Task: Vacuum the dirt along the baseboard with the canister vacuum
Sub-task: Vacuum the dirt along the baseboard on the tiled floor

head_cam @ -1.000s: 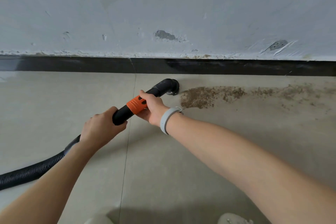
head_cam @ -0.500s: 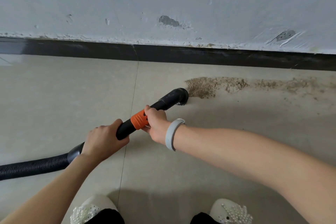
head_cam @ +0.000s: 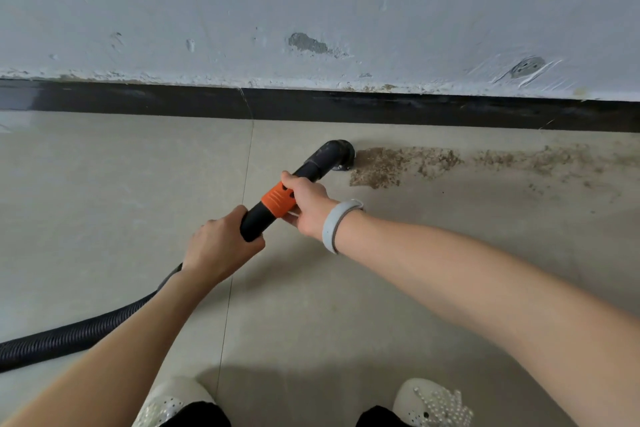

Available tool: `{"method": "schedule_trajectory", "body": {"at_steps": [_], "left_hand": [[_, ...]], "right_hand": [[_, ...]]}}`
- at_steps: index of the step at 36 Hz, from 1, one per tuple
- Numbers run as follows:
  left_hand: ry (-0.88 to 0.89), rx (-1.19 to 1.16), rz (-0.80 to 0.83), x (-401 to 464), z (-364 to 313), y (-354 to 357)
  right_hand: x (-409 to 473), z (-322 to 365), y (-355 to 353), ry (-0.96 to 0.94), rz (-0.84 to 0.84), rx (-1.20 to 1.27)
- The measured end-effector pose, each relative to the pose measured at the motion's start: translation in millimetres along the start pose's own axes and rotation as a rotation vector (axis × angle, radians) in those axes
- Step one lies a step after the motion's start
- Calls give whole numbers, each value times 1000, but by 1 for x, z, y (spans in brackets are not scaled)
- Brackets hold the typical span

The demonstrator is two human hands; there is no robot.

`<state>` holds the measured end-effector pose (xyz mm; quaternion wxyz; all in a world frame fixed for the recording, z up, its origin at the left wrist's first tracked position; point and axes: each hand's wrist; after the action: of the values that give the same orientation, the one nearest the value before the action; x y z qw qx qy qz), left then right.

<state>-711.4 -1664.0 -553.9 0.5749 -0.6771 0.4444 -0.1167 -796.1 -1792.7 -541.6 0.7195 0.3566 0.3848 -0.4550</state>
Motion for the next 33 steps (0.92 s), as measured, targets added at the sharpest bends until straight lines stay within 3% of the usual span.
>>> {"method": "schedule_trajectory", "body": {"at_steps": [9, 18, 28, 33], "left_hand": [[7, 98, 59, -30, 50, -7], [58, 220, 120, -51, 87, -5], [238, 210, 107, -39, 44, 11], [338, 244, -65, -31, 20, 26]], "right_hand": [[-19, -49, 15, 102, 68, 103], [-29, -85, 25, 176, 105, 29], [-25, -73, -25, 160, 51, 193], [-22, -57, -49, 157, 19, 270]]}}
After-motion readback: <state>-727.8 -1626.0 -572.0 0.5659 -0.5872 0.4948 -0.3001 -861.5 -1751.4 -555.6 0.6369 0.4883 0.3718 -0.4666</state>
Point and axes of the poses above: each hand's wrist, its own x-axis towards the middle knuckle, its own y-axis out of the palm, z = x × y, and after that the axes turned 1 degree about -z, right-handed
